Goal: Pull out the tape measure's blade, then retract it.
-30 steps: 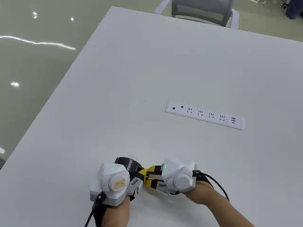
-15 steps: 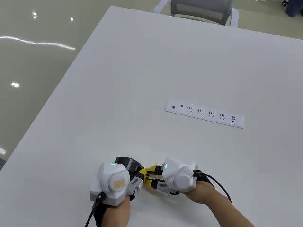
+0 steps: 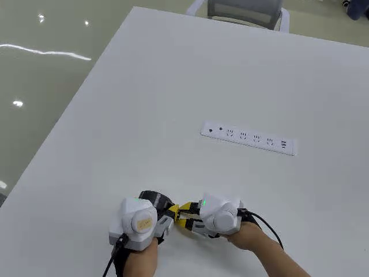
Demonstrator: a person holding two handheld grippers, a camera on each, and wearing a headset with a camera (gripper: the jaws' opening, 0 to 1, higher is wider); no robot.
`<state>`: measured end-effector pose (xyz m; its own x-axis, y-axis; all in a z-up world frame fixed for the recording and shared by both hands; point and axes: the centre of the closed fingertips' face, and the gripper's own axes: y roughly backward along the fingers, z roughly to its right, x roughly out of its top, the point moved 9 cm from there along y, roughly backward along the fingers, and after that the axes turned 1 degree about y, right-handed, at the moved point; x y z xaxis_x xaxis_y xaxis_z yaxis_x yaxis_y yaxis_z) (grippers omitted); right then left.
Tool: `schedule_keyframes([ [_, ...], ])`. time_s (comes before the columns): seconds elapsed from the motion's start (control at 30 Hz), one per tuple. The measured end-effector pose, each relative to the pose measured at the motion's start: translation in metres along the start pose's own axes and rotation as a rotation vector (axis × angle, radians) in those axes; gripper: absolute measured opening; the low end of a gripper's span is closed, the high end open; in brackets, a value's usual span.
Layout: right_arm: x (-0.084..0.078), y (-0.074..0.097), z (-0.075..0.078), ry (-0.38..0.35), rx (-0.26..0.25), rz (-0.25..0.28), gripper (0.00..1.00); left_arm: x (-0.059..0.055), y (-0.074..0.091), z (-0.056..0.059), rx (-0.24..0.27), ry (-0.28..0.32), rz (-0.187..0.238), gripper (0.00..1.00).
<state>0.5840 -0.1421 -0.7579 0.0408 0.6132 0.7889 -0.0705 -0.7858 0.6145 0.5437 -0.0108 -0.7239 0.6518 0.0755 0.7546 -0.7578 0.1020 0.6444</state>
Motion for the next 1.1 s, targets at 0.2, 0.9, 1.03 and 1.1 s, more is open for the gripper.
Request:
schedule_keyframes([
  [0.2,0.0003,-0.0015,0.0000,0.001,0.003,0.003,0.13,0.0000,0.0006,-0.0003,-0.002,-0.004,0.003,0.59],
  [0.9,0.0040,-0.0062,-0.0005,-0.008,-0.014,-0.014,0.14,0.0006,-0.0009,-0.0013,-0.011,0.000,-0.006,0.62],
  [1.03,0.0046,-0.0060,-0.0021,-0.004,-0.021,-0.017,0.14,0.0012,-0.0015,-0.0019,-0.015,-0.004,-0.022,0.63],
  [1.1,0.0045,-0.0063,-0.0034,0.014,-0.025,-0.018,0.15,0.0020,-0.0010,-0.0026,-0.021,-0.002,-0.030,0.63],
])
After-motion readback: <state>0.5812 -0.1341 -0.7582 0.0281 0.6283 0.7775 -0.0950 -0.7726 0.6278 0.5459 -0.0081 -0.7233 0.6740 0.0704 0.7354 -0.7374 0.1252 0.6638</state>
